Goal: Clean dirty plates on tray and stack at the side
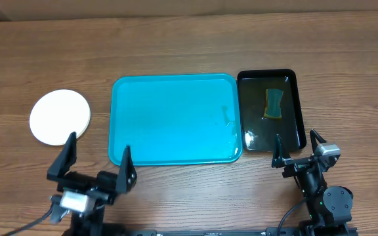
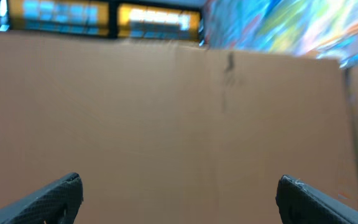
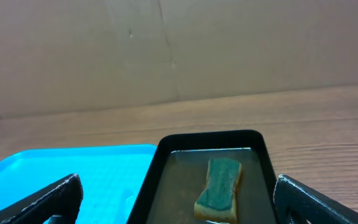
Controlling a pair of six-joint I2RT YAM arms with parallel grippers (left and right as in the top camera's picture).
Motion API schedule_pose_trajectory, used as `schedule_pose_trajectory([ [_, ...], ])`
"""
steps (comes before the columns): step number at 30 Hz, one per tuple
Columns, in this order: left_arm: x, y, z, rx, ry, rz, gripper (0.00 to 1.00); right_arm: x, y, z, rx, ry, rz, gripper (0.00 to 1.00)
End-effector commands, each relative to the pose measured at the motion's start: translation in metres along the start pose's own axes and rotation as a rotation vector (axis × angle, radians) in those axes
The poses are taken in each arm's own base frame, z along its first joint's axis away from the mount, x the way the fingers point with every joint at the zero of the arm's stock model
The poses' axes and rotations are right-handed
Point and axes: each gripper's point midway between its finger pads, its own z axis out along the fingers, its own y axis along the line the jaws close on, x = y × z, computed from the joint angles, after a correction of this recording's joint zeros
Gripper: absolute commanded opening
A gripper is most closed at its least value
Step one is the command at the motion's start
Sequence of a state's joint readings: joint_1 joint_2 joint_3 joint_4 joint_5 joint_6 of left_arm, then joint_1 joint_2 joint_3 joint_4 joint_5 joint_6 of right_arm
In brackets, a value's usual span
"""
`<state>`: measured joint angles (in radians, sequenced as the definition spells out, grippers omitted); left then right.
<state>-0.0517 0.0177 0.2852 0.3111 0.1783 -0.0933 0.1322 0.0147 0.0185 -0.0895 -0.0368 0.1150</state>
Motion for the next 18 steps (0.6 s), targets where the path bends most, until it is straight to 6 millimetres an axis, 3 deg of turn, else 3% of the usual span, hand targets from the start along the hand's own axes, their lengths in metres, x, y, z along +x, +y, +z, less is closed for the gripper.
schedule_pose_trajectory([
  [1,0.023,0.02,-0.004,-0.111,0.032,0.01,1.0,0.0,-0.003,0.0,0.011,-0.011,-0.005,1.0],
  [10,0.109,0.028,-0.019,-0.137,0.205,-0.012,1.0,0.0,-0.003,0.0,0.011,-0.011,-0.005,1.0],
  [18,0.16,0.047,-0.038,-0.253,0.375,-0.014,1.0,0.0,-0.002,0.0,0.01,-0.011,-0.005,1.0],
])
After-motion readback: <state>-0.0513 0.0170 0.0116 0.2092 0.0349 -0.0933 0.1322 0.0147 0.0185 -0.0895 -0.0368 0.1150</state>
